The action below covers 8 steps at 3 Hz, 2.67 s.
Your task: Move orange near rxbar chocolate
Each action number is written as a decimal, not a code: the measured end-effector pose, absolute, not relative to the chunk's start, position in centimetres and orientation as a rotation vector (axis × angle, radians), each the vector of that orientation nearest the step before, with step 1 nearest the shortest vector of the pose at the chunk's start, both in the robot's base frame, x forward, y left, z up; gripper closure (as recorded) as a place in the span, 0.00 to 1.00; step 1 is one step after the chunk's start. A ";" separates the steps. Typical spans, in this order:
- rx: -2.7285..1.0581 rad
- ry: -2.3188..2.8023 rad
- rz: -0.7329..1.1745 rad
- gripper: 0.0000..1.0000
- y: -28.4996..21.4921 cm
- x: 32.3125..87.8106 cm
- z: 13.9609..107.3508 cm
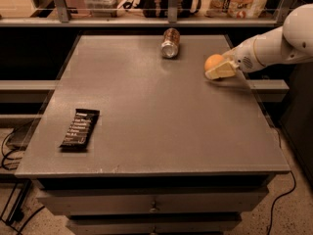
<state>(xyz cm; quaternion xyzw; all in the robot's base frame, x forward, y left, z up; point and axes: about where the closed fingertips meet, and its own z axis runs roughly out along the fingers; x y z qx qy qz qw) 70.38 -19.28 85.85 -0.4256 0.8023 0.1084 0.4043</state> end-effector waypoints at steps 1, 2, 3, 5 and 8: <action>-1.079 2.019 0.257 0.64 -19.1 70.3 86.3; -1.152 1.995 0.271 0.87 -16.3 69.5 87.3; -1.346 1.951 0.286 1.00 -10.0 67.5 88.1; -1.560 1.843 0.348 1.00 -1.0 64.2 88.7; -1.767 1.747 0.376 1.00 4.8 59.9 87.0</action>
Offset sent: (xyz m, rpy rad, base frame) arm -0.0213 0.0604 0.0333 -0.0513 -0.0151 0.1311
